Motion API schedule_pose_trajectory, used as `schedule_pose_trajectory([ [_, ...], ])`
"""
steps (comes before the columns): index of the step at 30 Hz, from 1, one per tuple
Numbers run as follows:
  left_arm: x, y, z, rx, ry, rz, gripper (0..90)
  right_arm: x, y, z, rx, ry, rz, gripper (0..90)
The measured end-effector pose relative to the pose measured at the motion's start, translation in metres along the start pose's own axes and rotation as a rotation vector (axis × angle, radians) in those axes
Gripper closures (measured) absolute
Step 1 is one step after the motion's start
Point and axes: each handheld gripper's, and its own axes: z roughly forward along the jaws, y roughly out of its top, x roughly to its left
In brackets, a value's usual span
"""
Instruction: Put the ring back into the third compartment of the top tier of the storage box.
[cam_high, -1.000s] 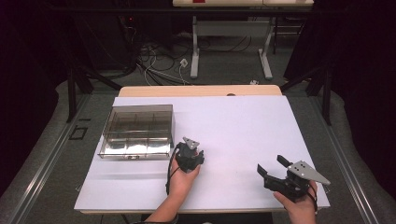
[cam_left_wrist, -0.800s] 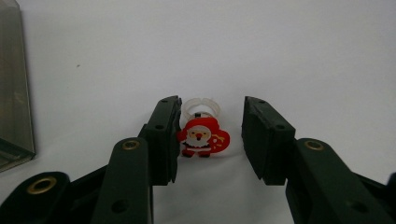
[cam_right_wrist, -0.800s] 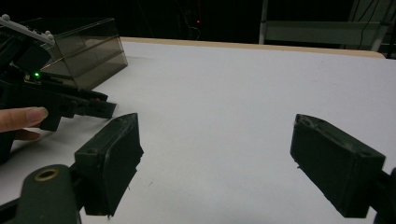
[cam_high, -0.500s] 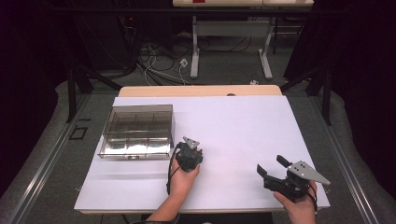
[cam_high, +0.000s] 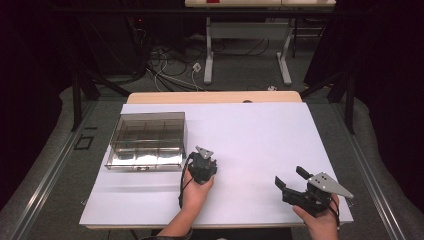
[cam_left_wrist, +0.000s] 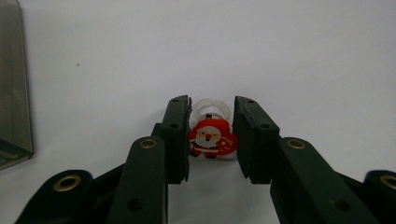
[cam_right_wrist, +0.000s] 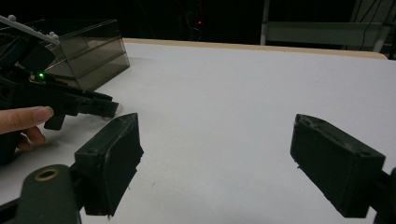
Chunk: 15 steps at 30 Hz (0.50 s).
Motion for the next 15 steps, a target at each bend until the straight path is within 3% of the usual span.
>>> schedule_pose_trajectory([
  [15,-0.0054,0.0058,-0.0052,0.002,-0.033,0.004,66.9,0.0,0.0002,-0.0003,0.001,-0.004,0.004,15.7],
])
